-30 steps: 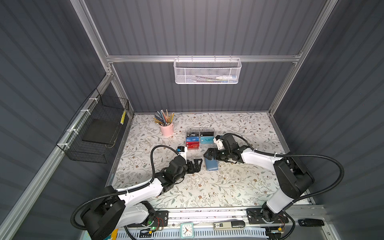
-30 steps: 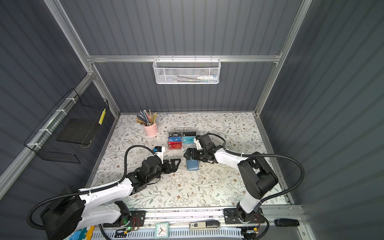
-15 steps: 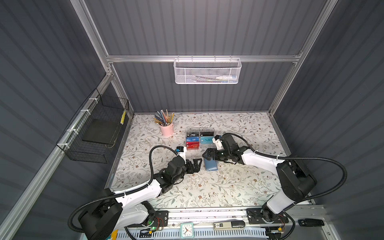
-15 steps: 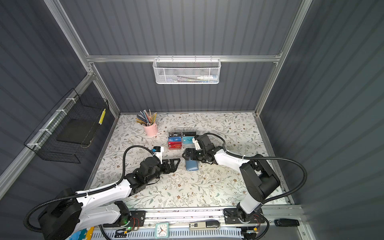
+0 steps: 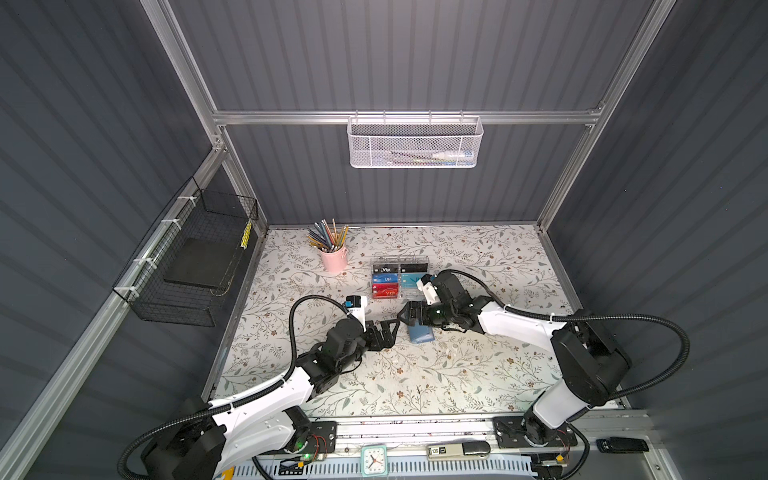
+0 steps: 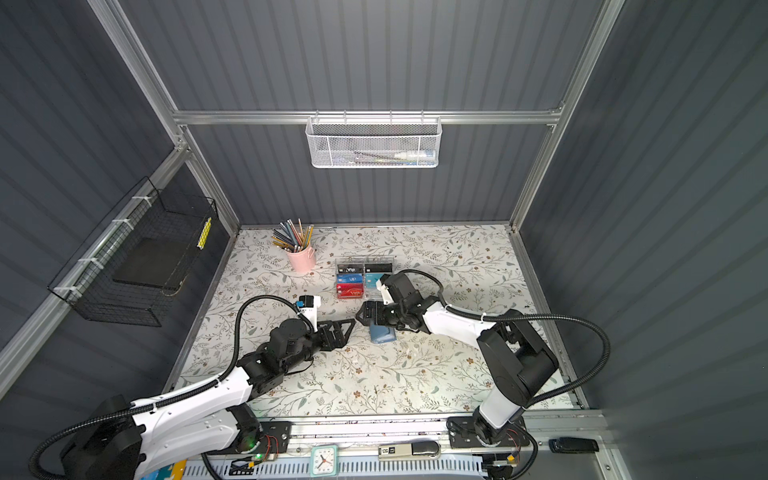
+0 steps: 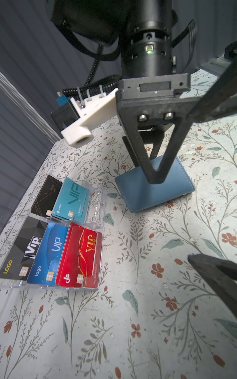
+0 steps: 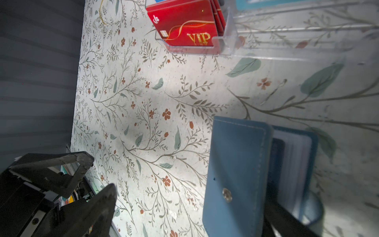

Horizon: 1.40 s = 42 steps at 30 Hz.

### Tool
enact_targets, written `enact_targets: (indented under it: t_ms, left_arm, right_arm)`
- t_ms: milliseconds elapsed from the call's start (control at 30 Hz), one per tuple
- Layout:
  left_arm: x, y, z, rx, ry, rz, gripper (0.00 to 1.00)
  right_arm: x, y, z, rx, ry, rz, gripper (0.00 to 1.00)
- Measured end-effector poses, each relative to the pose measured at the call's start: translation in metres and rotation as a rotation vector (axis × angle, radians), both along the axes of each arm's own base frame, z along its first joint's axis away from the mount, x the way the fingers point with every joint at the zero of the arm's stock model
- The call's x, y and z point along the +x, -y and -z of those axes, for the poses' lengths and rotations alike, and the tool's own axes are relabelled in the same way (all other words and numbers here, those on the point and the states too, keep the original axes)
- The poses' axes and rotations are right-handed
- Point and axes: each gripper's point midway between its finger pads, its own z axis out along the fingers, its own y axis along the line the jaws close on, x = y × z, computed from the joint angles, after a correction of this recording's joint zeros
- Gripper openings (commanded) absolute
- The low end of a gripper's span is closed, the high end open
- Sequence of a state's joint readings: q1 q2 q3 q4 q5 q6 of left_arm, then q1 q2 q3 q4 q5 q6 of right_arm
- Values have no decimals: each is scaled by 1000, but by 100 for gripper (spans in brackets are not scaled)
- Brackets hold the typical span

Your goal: Take the credit cards out of the card holder

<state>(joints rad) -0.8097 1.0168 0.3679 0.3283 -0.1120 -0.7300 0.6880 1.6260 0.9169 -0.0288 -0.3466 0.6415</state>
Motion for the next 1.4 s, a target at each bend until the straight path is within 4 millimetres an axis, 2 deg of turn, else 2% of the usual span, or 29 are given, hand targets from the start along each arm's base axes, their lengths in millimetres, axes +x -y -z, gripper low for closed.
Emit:
enact_targets:
  t_ms: [300, 600, 867, 1067, 1400]
  left_arm:
    - [-6, -7, -6, -19, 4, -5, 100]
    - [-14, -18, -6, -34, 3, -21, 100]
    - [-20, -25, -1, -34, -11, -34, 100]
    - [-21, -28, -2, -34, -10, -37, 100]
    - [-25, -35, -11, -51, 7, -49, 100]
  right_arm:
    - [-1, -18, -7, 84, -21, 0, 99]
    - [-2, -42, 12, 157, -101, 3, 99]
    - [-8, -56, 2, 214, -103, -14, 99]
    - [-11, -57, -3, 229, -98, -15, 99]
    - [-26, -62, -25, 268, -62, -42, 99]
